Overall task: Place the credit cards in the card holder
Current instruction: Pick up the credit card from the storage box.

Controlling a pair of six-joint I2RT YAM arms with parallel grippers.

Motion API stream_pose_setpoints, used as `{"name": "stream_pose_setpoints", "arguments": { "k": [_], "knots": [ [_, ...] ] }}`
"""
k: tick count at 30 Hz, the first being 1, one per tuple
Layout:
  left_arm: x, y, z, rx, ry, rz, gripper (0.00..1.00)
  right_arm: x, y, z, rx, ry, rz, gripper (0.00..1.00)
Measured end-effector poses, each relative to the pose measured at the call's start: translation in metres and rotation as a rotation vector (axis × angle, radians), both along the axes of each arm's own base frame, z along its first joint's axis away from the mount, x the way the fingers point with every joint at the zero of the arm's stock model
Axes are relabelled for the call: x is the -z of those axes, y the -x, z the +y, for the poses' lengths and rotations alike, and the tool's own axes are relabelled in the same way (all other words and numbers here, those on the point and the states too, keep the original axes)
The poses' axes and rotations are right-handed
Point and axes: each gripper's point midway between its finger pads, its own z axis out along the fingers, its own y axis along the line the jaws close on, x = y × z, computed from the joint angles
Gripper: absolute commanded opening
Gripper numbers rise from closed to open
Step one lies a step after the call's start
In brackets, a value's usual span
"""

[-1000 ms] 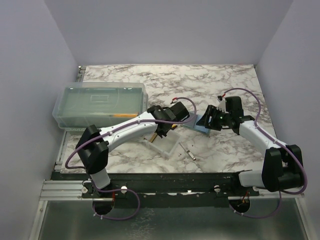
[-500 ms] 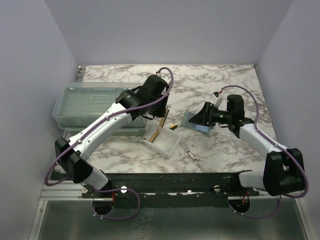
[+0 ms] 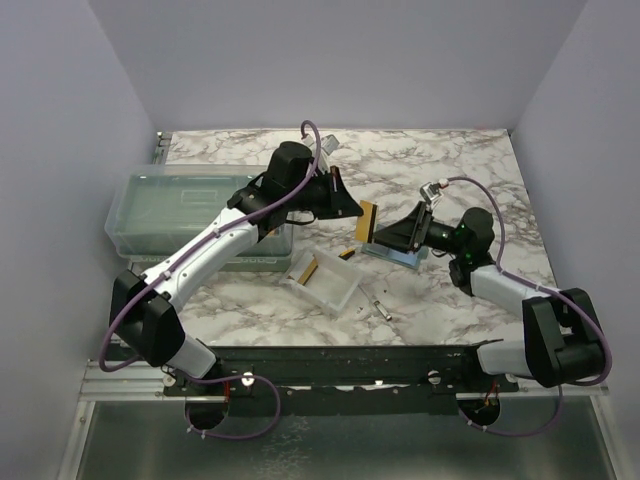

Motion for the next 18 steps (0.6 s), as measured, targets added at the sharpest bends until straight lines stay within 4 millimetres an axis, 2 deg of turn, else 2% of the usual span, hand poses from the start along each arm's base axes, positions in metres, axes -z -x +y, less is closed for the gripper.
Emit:
{"name": "stream_pose_setpoints", "arguments": {
  "k": [4, 8, 9, 12, 16, 18],
  "knots": [
    [-0.016, -0.001, -0.012, 0.019, 0.115, 0.01, 0.0, -0.015, 0.002, 0.0, 0.009, -0.062, -0.018, 0.49],
    [-0.024, -0.001, -0.019, 0.035, 0.186, 0.026, 0.0, -0.026, 0.004, -0.002, 0.026, -0.115, -0.036, 0.33],
    [-0.024, -0.002, -0.021, 0.039, 0.196, 0.028, 0.0, -0.027, 0.005, -0.002, 0.028, -0.128, -0.034, 0.32],
    [-0.024, -0.001, -0.024, 0.048, 0.217, 0.039, 0.0, -0.028, 0.004, -0.003, 0.04, -0.156, -0.027, 0.32],
    [-0.023, 0.0, -0.025, 0.059, 0.231, 0.049, 0.0, -0.027, 0.002, -0.005, 0.061, -0.178, -0.015, 0.41],
    [-0.021, -0.001, -0.025, 0.062, 0.234, 0.054, 0.0, -0.028, 0.0, -0.008, 0.075, -0.182, -0.018, 0.41]
  ]
}}
